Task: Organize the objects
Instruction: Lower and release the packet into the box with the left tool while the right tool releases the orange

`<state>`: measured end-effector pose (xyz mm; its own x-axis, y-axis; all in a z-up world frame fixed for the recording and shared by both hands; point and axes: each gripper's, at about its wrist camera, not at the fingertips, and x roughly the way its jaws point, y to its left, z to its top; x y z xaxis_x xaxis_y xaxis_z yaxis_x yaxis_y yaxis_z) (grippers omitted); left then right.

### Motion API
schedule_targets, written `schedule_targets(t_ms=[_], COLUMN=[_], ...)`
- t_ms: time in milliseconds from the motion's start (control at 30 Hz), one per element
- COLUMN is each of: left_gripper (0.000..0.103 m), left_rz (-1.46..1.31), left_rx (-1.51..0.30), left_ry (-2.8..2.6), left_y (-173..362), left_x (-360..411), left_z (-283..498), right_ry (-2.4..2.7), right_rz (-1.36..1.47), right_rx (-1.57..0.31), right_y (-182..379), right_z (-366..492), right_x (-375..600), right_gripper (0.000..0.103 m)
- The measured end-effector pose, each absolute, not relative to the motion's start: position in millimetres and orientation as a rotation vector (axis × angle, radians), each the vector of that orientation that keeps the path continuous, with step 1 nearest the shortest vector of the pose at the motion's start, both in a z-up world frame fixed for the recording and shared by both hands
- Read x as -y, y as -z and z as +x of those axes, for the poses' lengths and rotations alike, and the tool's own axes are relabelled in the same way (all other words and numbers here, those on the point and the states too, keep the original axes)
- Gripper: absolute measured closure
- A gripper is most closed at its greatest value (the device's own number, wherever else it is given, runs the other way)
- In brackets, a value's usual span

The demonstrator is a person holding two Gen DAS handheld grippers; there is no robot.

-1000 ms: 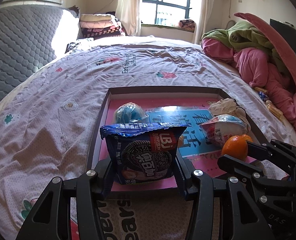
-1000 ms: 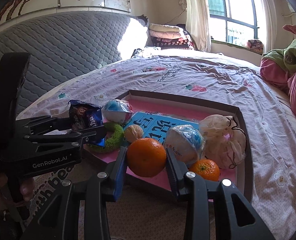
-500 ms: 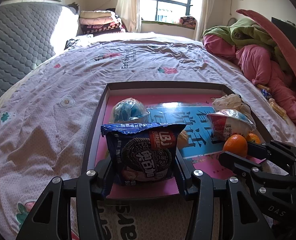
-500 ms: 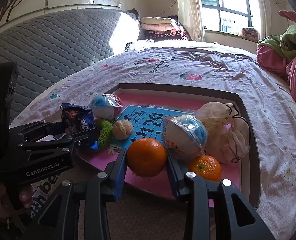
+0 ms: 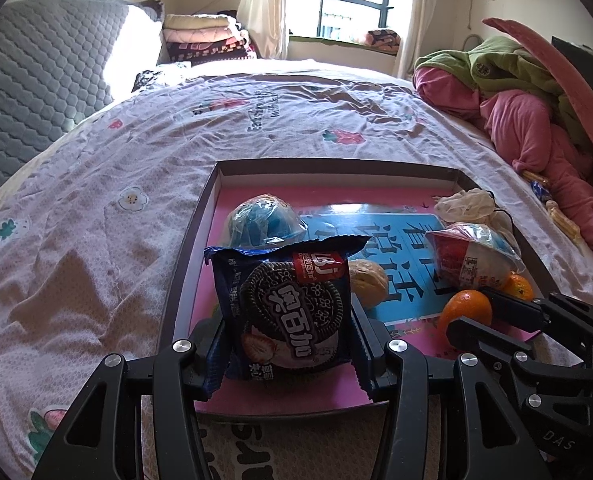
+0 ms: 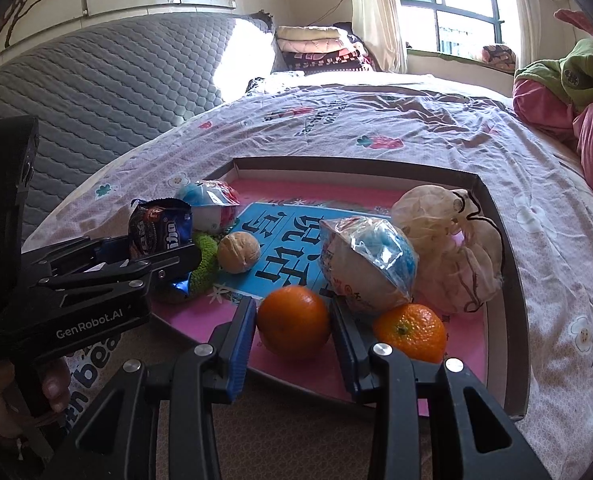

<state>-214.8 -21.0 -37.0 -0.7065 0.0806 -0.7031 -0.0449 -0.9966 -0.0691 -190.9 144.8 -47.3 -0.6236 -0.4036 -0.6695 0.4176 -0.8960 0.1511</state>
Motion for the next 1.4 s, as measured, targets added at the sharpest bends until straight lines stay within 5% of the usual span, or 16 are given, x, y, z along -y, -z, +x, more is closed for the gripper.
schedule_targets(t_ms=[1400], left_gripper=[0.049], left_rz=[-1.177], left_rx=[0.069], left_ry=[-2.855], left_y=[15], left_x=[13], left_z=[-208], right_ry=[2.508], right_rz=[0.926], right_rx=[0.002], right_y=[23], right_z=[-176], right_x=[-157], right_gripper=[0.065])
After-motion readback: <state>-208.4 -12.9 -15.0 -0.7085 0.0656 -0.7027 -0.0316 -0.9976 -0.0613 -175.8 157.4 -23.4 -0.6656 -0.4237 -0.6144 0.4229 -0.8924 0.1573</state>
